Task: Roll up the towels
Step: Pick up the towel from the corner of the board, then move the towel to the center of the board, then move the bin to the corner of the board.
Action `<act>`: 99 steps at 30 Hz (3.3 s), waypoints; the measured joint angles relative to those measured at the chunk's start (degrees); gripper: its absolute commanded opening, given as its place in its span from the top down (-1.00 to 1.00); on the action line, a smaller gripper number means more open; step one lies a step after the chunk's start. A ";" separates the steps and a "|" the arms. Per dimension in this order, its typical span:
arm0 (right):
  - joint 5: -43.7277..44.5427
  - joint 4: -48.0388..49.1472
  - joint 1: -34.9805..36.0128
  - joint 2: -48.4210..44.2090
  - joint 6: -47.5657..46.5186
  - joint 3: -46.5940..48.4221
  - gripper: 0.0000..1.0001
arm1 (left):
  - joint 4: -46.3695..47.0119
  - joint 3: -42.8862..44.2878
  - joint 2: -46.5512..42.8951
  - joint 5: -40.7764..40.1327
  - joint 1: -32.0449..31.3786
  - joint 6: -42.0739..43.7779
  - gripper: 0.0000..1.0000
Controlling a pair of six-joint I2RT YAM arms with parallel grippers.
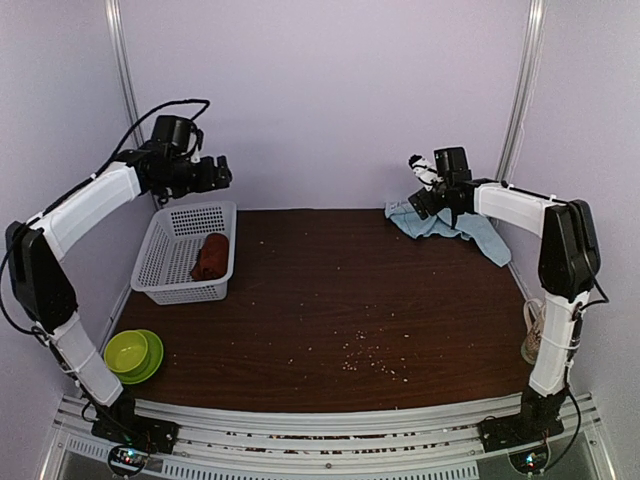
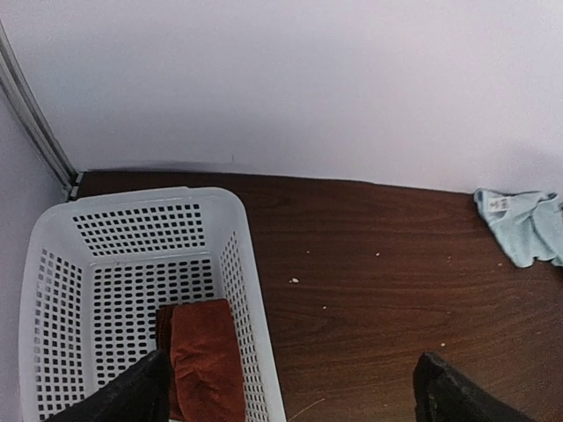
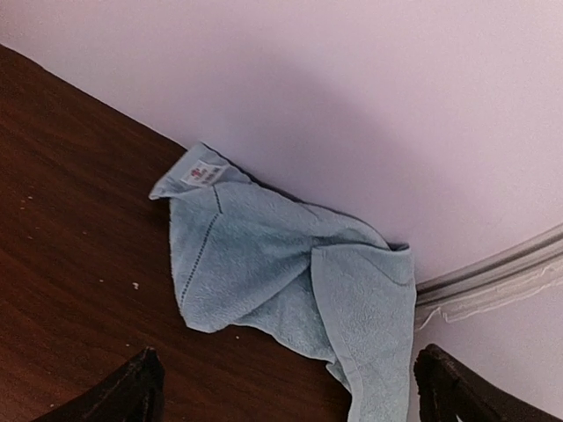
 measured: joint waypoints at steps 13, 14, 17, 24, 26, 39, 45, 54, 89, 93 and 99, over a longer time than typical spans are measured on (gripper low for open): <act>3.87 -14.36 -11.82 23.69 9.57 28.09 -1.00 | -2.97 10.36 14.12 -28.76 -13.64 7.65 -0.96; 4.13 -14.93 -12.39 24.68 9.79 28.81 -1.00 | -2.29 9.51 13.94 -29.05 -13.55 7.74 -0.96; 4.81 -16.46 -13.90 27.04 10.49 29.59 -1.00 | 0.42 5.60 13.38 -31.82 -13.88 8.59 -0.95; 5.70 -18.47 -15.21 29.94 10.78 29.59 -0.71 | 5.18 3.61 15.12 -42.88 -20.28 12.17 -0.96; 6.05 -18.69 -15.37 30.34 10.95 29.59 -0.57 | 6.29 3.61 15.80 -45.40 -22.27 12.98 -0.96; 7.69 -17.77 -16.06 32.17 11.82 29.59 0.20 | 13.46 -0.50 16.74 -48.76 -25.49 15.39 -0.96; 7.85 -17.55 -16.09 33.07 11.37 29.59 1.00 | 14.60 -1.90 16.74 -45.57 -25.75 16.31 -0.96; 4.15 -15.82 -15.69 27.93 10.01 22.32 1.00 | 10.38 4.61 23.23 -37.75 -25.81 11.54 -0.95; -12.70 -12.48 4.90 -21.07 9.29 -15.87 1.00 | 6.91 10.08 40.61 -26.49 -8.74 0.09 -0.96; -13.51 -12.46 5.25 -21.07 9.29 -15.87 1.00 | 7.13 6.88 38.88 -27.15 -7.87 -0.70 -0.96; -14.67 -12.79 5.66 -22.08 9.25 -16.20 1.00 | 6.80 2.93 35.98 -28.50 -6.62 -1.46 -0.96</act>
